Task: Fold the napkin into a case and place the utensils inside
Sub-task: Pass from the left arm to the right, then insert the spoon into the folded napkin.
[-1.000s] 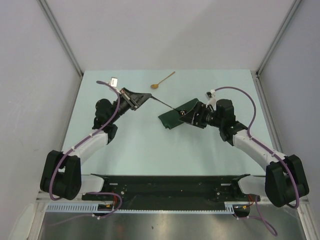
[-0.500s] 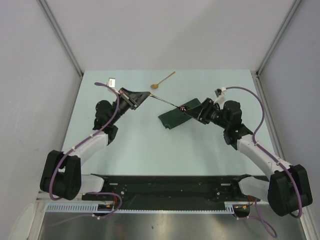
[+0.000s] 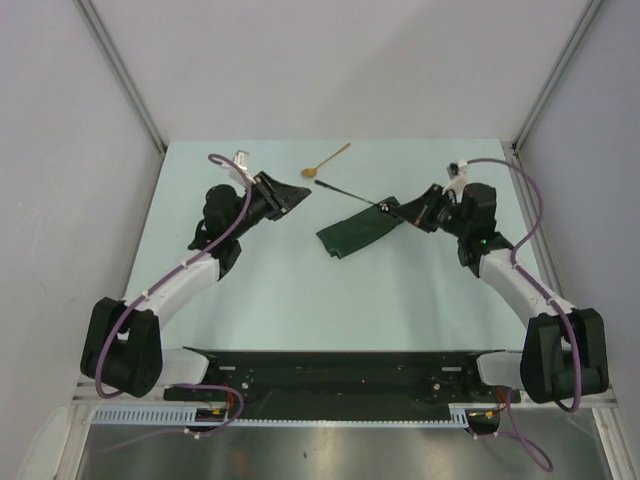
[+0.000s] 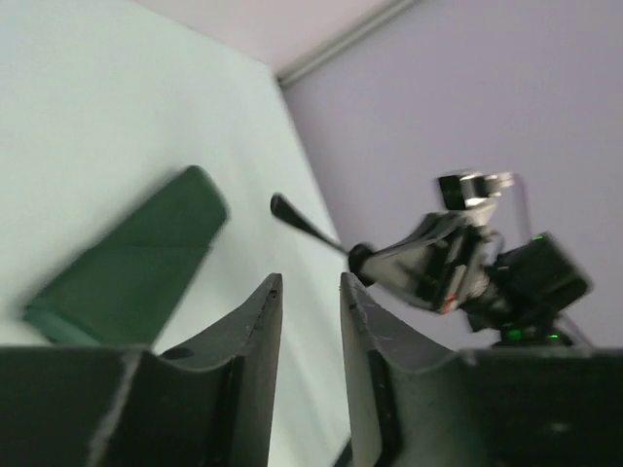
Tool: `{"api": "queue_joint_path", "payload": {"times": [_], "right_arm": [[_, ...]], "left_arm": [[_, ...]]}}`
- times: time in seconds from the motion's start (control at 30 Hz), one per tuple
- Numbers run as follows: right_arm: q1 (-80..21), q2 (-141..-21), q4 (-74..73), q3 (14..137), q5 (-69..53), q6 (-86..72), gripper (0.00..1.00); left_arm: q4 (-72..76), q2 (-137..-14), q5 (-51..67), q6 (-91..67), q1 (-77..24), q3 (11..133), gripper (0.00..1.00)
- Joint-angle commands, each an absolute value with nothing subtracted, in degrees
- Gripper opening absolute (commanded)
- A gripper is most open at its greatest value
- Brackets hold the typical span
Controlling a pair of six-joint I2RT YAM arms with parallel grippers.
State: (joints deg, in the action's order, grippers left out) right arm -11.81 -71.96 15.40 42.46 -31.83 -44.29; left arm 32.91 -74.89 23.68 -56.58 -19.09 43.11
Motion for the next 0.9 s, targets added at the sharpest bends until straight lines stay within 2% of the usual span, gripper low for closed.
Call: {"api": "queue_joint_path", "payload": {"times": [0.0, 0.07, 0.2, 0.3, 0.57, 0.7, 0.87], "right_arm": [[-2.13, -76.54, -0.23, 55.34, -32.15, -24.11, 0.0], [4.87, -81.99, -6.66, 60.8, -35.49, -17.27, 0.0], [11.76, -88.67, -9.57, 66.61, -46.03, -3.11, 0.0], [12.74, -94.12, -18.09, 74.95, -47.02, 7.63, 0.0], [13.01, -104.13, -29.08, 87.53, -44.05, 21.78, 0.0], [11.95, -108.89, -36.73, 95.43, -42.1, 34.32, 0.0], [10.73, -114.25, -44.9, 102.64, -40.34, 41.91, 0.0]], "left_arm": [[11.7, -75.67, 16.45, -42.12, -19.51, 50.97, 0.36], [8.62, -76.72, 15.03, -40.96, -19.51, 52.64, 0.35], [11.15, -82.16, 20.54, -43.58, -20.39, 53.88, 0.12], [13.27, -88.58, 23.19, -45.17, -23.02, 55.28, 0.06], [17.57, -101.5, 26.63, -47.81, -28.47, 58.01, 0.01], [17.93, -105.02, 27.6, -48.69, -29.35, 59.58, 0.01], [16.88, -107.4, 28.21, -48.95, -29.62, 60.99, 0.01]]}}
